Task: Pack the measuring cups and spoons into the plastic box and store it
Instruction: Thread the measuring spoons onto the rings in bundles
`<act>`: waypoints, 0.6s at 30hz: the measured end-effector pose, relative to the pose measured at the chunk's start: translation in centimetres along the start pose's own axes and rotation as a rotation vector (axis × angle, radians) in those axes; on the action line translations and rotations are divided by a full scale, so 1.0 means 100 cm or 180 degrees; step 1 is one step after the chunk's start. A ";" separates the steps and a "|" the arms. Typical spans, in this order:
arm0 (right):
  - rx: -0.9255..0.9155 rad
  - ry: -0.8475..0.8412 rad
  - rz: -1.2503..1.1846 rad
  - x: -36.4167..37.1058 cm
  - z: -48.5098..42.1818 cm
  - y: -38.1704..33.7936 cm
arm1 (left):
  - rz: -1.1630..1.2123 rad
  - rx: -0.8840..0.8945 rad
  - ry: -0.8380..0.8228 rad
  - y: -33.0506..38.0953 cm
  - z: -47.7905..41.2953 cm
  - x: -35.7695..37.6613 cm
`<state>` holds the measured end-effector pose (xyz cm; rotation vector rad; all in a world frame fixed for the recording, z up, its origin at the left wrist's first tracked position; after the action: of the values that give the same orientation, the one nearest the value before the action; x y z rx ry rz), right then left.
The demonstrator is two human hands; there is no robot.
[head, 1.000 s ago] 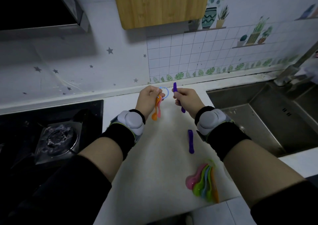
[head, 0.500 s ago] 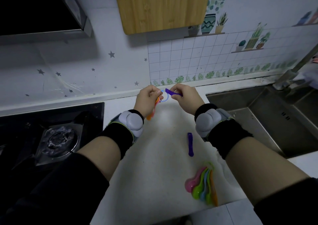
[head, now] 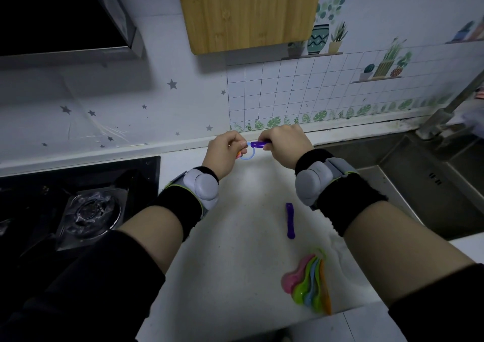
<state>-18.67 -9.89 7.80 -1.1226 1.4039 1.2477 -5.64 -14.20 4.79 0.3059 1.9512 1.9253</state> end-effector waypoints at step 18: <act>0.0461 -0.0191 -0.1437 0.018 0.007 0.001 | 0.0588 0.0011 0.0214 -0.003 -0.014 0.001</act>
<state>-19.01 -9.24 6.04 -1.2066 1.0963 0.8371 -6.25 -15.48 4.44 0.4416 2.0321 2.0717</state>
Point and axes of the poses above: each hand's wrist, its own z-axis away from the middle knuckle, its own x-axis out of the palm, y = z × x, the point moved 6 cm from there along -z, towards the middle knuckle, and after that the axes turned 15 degrees about z, right-handed, at the moved point
